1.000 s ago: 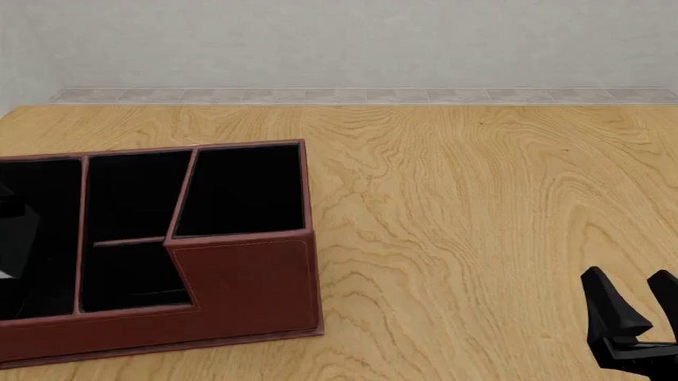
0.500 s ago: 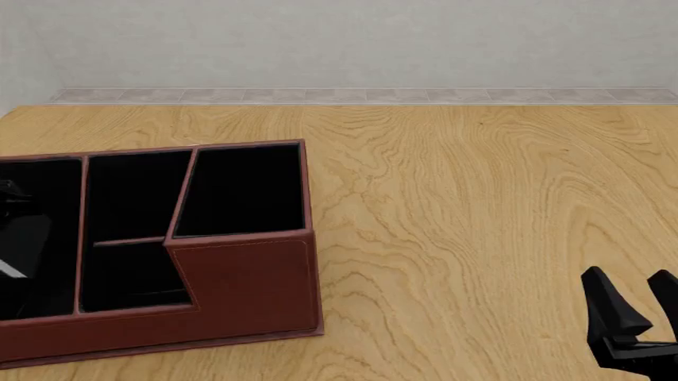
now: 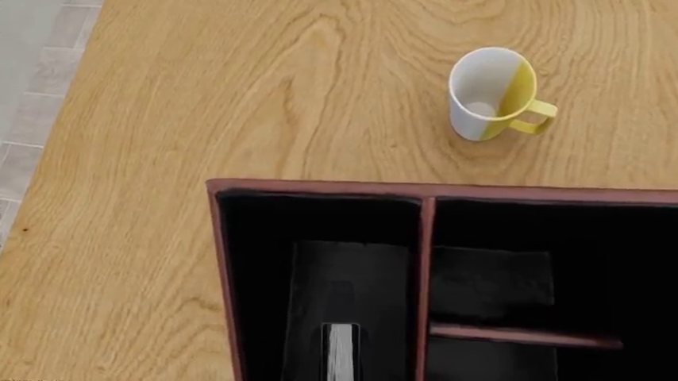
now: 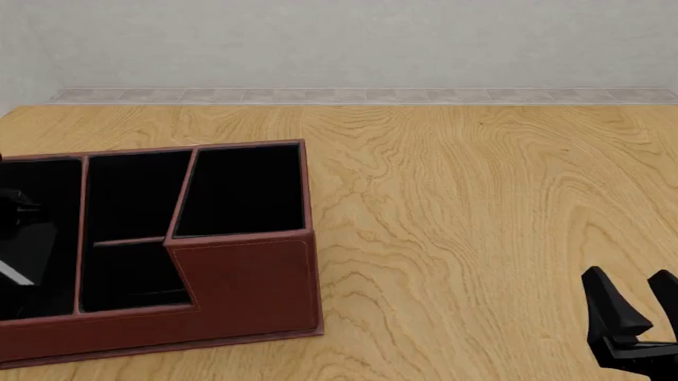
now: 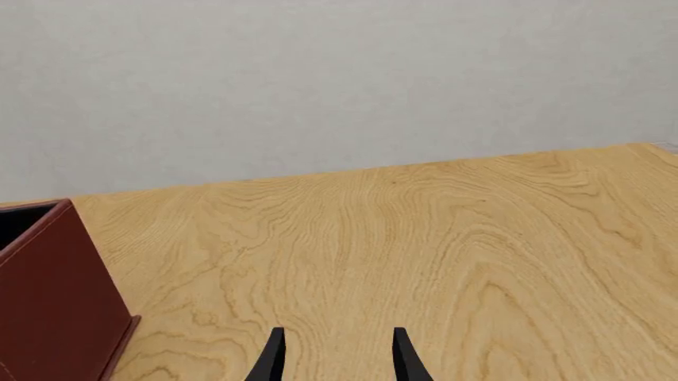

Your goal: Pick up the book and place it in the left compartment of the caddy.

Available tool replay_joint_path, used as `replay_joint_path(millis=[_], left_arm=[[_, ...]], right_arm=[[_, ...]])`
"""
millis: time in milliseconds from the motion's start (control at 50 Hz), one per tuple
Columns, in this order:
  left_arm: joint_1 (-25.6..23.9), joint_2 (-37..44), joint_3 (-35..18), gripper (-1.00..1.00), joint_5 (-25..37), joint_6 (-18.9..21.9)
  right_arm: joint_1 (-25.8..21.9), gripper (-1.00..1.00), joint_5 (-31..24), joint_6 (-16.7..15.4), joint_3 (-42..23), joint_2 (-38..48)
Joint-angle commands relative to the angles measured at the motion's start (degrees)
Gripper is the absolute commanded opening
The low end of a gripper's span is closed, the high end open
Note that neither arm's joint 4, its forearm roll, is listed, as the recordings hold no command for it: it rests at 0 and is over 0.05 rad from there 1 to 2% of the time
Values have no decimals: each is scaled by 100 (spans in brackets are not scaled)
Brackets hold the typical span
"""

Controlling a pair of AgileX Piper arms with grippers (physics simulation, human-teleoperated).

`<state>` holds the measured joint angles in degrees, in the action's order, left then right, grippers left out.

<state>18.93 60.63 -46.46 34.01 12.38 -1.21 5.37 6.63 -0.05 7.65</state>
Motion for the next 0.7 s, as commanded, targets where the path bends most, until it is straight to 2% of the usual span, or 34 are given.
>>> replay_joint_path(millis=[20, 700], left_arm=[[75, 49, 16, -100, -100, 110], [151, 137, 242, -100, -273, 88]], right_arm=[[3, 100, -12, -2, -1, -15], [10, 100, -30, 2, 2, -38]])
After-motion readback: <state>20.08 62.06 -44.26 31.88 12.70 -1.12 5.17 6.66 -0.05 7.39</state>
